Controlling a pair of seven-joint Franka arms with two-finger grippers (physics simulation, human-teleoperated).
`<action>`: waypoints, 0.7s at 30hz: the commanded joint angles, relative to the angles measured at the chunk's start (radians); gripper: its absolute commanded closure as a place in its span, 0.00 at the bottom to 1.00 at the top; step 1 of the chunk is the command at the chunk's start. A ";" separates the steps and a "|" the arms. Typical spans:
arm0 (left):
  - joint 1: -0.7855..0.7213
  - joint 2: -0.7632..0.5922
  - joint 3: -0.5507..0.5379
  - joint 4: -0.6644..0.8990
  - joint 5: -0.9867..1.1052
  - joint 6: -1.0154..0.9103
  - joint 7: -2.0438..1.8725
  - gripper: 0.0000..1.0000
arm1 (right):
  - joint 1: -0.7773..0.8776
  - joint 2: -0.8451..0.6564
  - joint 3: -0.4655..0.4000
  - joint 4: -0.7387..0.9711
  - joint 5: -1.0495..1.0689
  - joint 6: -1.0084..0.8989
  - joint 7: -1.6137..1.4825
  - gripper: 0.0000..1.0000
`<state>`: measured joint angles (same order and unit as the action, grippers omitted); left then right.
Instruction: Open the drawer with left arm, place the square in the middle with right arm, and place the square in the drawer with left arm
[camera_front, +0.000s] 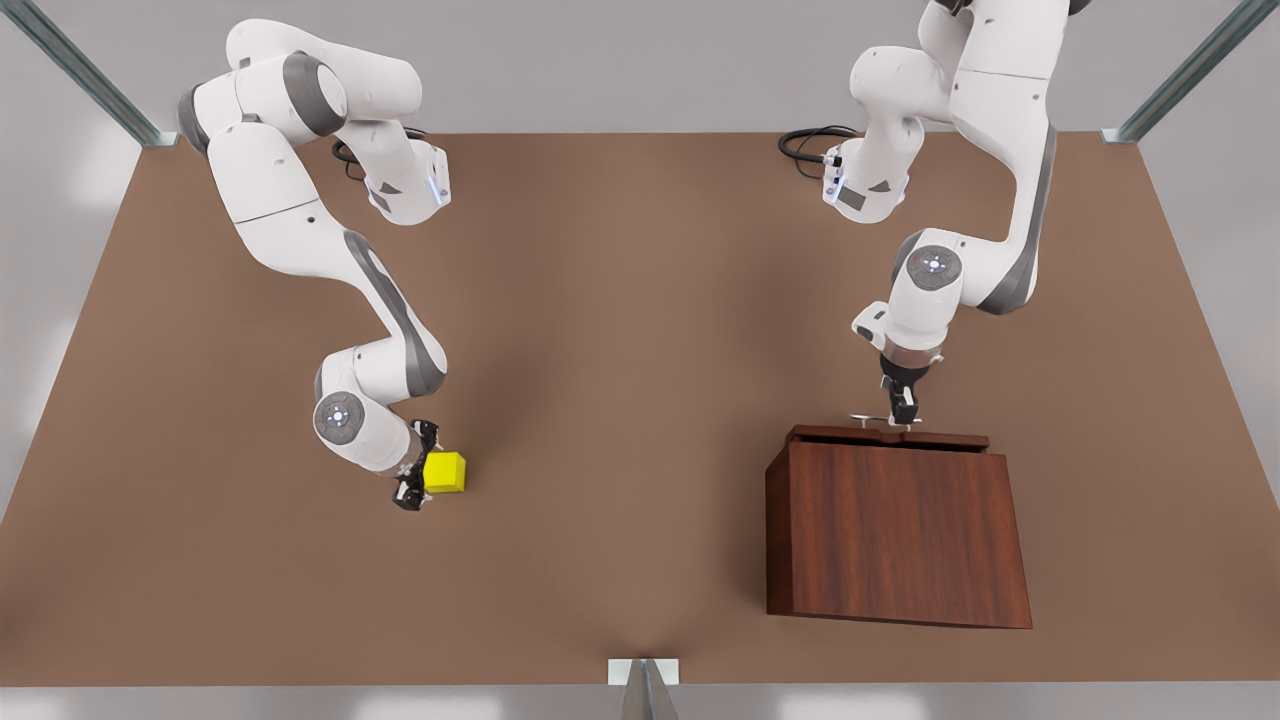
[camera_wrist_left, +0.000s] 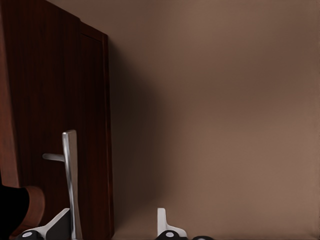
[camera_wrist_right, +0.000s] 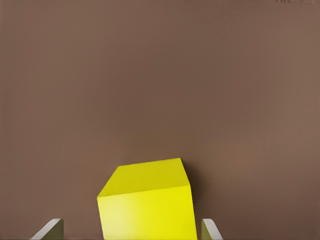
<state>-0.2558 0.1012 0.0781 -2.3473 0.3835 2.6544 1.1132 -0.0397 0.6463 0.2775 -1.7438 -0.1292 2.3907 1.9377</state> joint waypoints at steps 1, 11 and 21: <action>0.003 -0.001 0.000 0.000 -0.002 -0.022 0.002 0.14 | 0.000 0.000 0.000 0.000 0.000 0.002 -0.105 0.00; 0.003 -0.011 -0.012 0.000 -0.002 -0.051 0.000 0.14 | -0.002 0.016 0.000 -0.006 0.000 0.001 -0.108 0.00; 0.001 -0.023 -0.026 0.000 -0.003 -0.100 0.002 0.14 | 0.004 0.041 0.000 -0.005 0.000 0.001 -0.140 0.00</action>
<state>-0.2496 0.0789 0.0526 -2.3476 0.3815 2.5755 1.1123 -0.0362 0.6862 0.2775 -1.7505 -0.1289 2.3922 1.8558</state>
